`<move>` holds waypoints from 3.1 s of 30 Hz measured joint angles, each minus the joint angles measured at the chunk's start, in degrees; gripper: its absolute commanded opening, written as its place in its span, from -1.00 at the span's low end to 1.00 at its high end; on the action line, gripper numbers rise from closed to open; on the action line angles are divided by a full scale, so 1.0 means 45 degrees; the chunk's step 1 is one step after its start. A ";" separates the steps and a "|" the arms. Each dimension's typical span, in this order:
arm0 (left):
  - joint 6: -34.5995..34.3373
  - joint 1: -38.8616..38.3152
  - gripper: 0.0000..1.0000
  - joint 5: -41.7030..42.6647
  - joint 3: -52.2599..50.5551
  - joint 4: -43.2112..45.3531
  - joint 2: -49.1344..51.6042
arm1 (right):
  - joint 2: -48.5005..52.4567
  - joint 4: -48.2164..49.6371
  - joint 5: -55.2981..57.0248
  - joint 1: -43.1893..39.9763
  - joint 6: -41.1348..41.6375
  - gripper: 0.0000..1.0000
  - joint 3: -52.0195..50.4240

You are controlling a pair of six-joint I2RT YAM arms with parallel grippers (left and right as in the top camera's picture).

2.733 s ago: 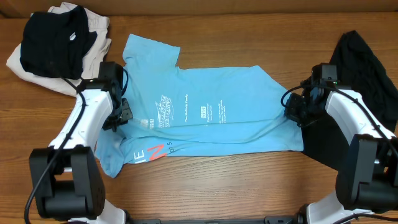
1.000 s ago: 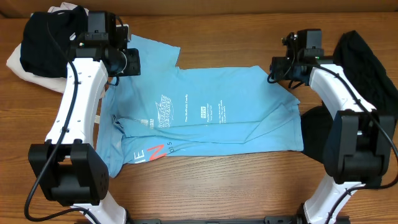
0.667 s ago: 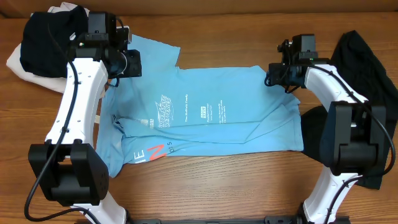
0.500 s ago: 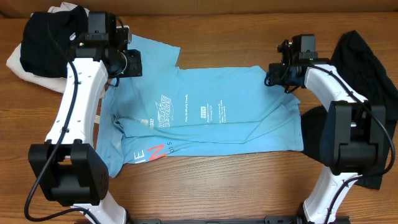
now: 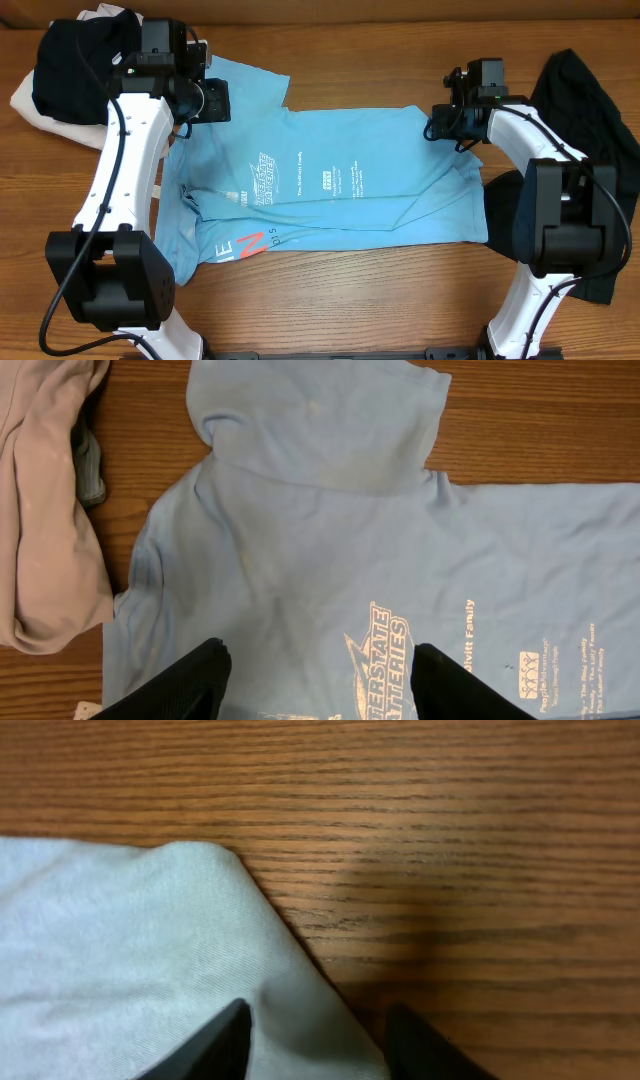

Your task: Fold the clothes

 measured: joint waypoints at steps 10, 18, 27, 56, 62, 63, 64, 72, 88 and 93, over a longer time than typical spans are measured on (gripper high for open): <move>0.0000 0.0000 0.31 0.0000 0.0000 -0.0005 0.0000 | 0.0073 0.0131 -0.0058 0.0000 0.0019 -0.28 -0.0019; 0.0000 0.0000 0.34 0.0000 0.0000 0.0000 0.0000 | 0.0272 0.0126 -0.0151 0.0000 0.0024 -0.38 -0.0019; 0.0000 0.0000 0.35 0.0000 0.0000 0.0000 0.0000 | 0.0427 0.0311 -0.0170 0.0000 0.0024 -0.92 -0.0024; 0.0000 0.0000 0.42 0.0000 0.0000 -0.0063 0.0000 | 0.0398 -0.8252 -0.0131 0.5824 0.1336 -0.36 0.2025; 0.0000 0.0000 0.43 0.0000 0.0000 -0.0063 0.0000 | 0.0257 -0.8242 -0.0073 0.4585 0.1350 0.07 0.2861; 0.0000 0.0000 0.43 0.0000 0.0000 -0.0063 0.0000 | 0.0165 -0.8111 -0.0049 0.4294 0.1326 0.08 0.2968; 0.0000 0.0000 0.43 0.0000 0.0000 -0.0063 0.0000 | 0.0053 -0.8053 -0.0044 0.3934 0.1341 0.08 0.3050; 0.0000 0.0000 0.43 0.0000 0.0000 -0.0063 0.0000 | -0.0223 -0.7470 -0.0505 0.1972 0.1292 0.08 0.2399; 0.0000 0.0000 0.43 0.0000 0.0000 -0.0058 0.0000 | -0.0223 -0.4702 -0.1729 0.2127 0.1729 -0.31 0.0107; 0.0000 0.0000 0.43 0.0000 0.0000 -0.0058 0.0000 | -0.0223 -0.4240 -0.1817 0.2132 0.1821 -0.38 0.0107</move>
